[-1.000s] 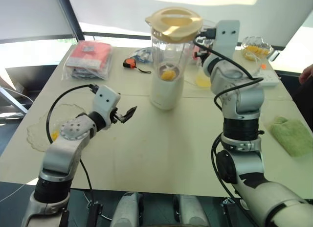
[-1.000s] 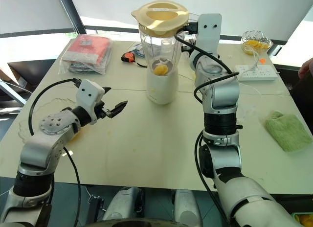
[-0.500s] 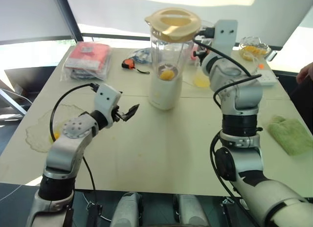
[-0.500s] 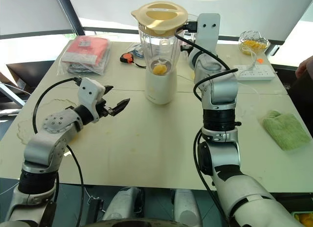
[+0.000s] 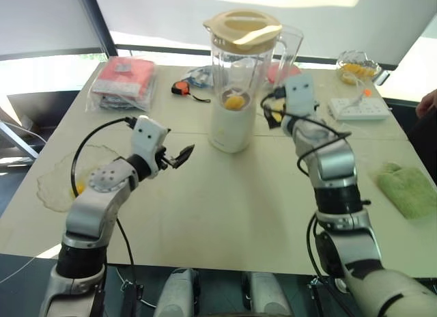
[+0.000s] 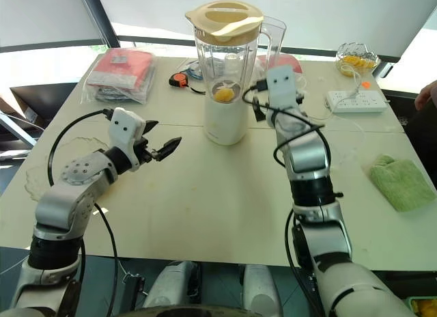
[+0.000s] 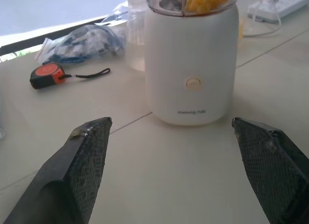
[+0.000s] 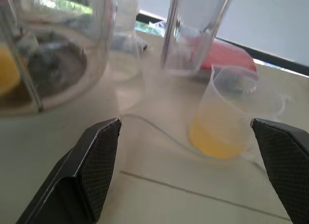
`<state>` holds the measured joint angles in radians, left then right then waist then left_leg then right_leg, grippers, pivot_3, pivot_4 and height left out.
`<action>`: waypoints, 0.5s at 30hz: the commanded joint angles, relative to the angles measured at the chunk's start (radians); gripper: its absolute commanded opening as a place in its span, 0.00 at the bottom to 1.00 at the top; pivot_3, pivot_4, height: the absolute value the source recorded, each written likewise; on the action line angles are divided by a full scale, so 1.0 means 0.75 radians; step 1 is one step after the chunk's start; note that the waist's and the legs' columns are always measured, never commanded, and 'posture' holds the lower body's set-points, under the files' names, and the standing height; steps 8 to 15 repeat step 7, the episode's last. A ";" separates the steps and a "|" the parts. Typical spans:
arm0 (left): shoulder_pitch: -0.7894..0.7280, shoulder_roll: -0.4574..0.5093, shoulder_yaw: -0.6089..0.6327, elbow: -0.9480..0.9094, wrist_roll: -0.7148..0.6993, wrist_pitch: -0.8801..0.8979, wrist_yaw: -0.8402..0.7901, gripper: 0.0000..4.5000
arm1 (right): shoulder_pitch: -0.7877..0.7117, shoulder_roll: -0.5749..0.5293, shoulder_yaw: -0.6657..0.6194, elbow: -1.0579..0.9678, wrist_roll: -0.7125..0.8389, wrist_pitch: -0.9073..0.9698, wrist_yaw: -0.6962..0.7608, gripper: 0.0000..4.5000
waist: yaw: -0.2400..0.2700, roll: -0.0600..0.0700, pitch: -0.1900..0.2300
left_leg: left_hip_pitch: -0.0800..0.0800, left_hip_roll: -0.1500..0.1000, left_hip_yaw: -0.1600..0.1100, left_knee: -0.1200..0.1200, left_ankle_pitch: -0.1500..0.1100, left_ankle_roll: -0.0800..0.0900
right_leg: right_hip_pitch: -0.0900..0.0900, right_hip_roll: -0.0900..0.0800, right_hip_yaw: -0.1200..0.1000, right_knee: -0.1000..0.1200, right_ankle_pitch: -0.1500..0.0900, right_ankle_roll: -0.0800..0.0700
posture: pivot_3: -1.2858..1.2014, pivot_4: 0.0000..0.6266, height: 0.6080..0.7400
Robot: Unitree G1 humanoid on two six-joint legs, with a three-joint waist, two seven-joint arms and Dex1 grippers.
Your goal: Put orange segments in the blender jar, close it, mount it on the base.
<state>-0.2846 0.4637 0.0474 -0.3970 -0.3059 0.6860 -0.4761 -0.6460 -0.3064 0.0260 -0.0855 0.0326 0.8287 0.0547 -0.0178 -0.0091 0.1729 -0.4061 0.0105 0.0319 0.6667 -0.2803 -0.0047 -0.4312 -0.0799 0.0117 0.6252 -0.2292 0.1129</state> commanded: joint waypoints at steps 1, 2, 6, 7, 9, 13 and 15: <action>0.058 0.031 0.052 -0.047 -0.026 -0.050 -0.035 0.93 | 0.164 -0.063 -0.002 -0.247 0.000 -0.128 0.093 0.99 | 0.001 0.000 0.000 | 0.000 0.000 0.000 0.000 0.000 0.000 | 0.000 0.000 0.000 0.000 0.000 0.000 | 0.52 0.24 1.00; 0.081 0.039 0.053 -0.050 -0.030 -0.059 -0.049 0.93 | 0.251 -0.087 -0.001 -0.288 -0.007 -0.193 0.119 0.99 | 0.001 0.000 0.000 | 0.000 0.000 0.000 0.000 0.000 0.000 | 0.000 0.000 0.000 0.000 0.000 0.000 | 0.52 0.24 1.00; 0.156 0.061 0.056 -0.058 -0.057 -0.072 -0.103 0.93 | 0.551 -0.114 -0.060 -0.411 0.047 -0.441 0.227 0.99 | 0.003 -0.001 0.000 | 0.002 0.000 -0.001 0.000 0.000 0.000 | 0.002 0.001 0.000 -0.001 0.000 0.000 | 0.52 0.24 1.00; 0.184 0.073 0.049 -0.053 -0.074 -0.076 -0.141 0.93 | 0.634 -0.115 -0.085 -0.426 0.066 -0.523 0.257 0.99 | 0.003 -0.001 0.000 | 0.003 0.000 -0.001 0.001 0.000 0.000 | 0.002 0.001 0.000 0.000 0.000 -0.001 | 0.52 0.24 1.00; 0.184 0.073 0.049 -0.053 -0.074 -0.076 -0.141 0.93 | 0.634 -0.115 -0.085 -0.426 0.066 -0.523 0.257 0.99 | 0.003 -0.001 0.000 | 0.003 0.000 -0.001 0.001 0.000 0.000 | 0.002 0.001 0.000 0.000 0.000 -0.001 | 0.52 0.24 1.00; 0.184 0.073 0.049 -0.053 -0.074 -0.076 -0.141 0.93 | 0.634 -0.115 -0.085 -0.426 0.066 -0.523 0.257 0.99 | 0.003 -0.001 0.000 | 0.003 0.000 -0.001 0.001 0.000 0.000 | 0.002 0.001 0.000 0.000 0.000 -0.001 | 0.52 0.24 1.00; 0.184 0.073 0.049 -0.053 -0.074 -0.076 -0.141 0.93 | 0.634 -0.115 -0.085 -0.426 0.066 -0.523 0.257 0.99 | 0.003 -0.001 0.000 | 0.003 0.000 -0.001 0.001 0.000 0.000 | 0.002 0.001 0.000 0.000 0.000 -0.001 | 0.52 0.24 1.00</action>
